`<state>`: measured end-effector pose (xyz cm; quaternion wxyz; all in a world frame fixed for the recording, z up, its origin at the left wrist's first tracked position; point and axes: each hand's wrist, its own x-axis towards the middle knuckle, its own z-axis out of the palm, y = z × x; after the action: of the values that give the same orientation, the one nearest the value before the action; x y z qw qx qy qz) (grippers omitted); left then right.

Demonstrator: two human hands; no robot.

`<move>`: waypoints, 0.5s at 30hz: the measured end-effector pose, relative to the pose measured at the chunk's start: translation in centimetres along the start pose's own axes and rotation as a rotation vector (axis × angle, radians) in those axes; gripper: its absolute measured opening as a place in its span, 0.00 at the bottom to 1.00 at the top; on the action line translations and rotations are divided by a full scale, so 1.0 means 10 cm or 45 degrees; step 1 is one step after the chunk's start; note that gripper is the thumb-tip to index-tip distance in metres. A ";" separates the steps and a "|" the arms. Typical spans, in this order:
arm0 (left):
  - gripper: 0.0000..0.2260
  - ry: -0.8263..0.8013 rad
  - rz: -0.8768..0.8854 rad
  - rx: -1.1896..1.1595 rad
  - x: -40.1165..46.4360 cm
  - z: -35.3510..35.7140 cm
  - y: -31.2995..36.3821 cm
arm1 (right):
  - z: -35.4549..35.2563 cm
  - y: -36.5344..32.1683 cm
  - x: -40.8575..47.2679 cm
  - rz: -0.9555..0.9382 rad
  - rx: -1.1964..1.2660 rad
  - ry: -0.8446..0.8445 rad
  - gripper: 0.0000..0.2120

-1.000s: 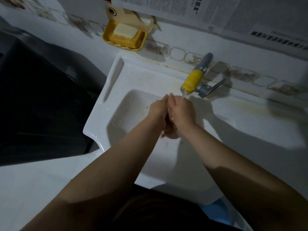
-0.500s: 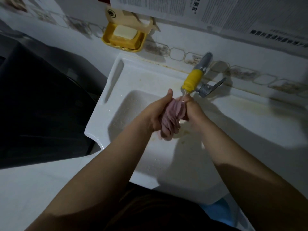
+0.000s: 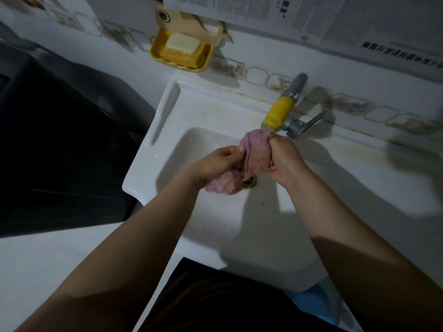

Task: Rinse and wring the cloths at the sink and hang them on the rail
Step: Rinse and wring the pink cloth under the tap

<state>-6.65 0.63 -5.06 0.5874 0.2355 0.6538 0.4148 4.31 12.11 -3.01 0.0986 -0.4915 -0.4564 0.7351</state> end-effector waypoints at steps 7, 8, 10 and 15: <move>0.08 0.464 0.033 -0.511 -0.01 0.15 -0.08 | -0.05 -0.10 0.13 -0.224 -0.243 0.441 0.15; 0.11 0.543 -0.016 -0.556 0.00 0.19 0.00 | 0.04 -0.02 0.08 -0.287 -0.351 0.387 0.14; 0.16 0.579 -0.137 -0.651 0.02 0.30 0.12 | 0.23 0.19 -0.04 -0.392 -0.574 0.222 0.17; 0.23 0.561 -0.355 -0.564 0.01 0.57 0.31 | 0.24 0.14 0.13 -0.398 -0.696 0.498 0.17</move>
<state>-1.77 3.95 -2.38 0.5200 -0.0846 0.6847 0.5035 2.13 10.70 -4.65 0.1602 -0.5553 -0.6779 0.4544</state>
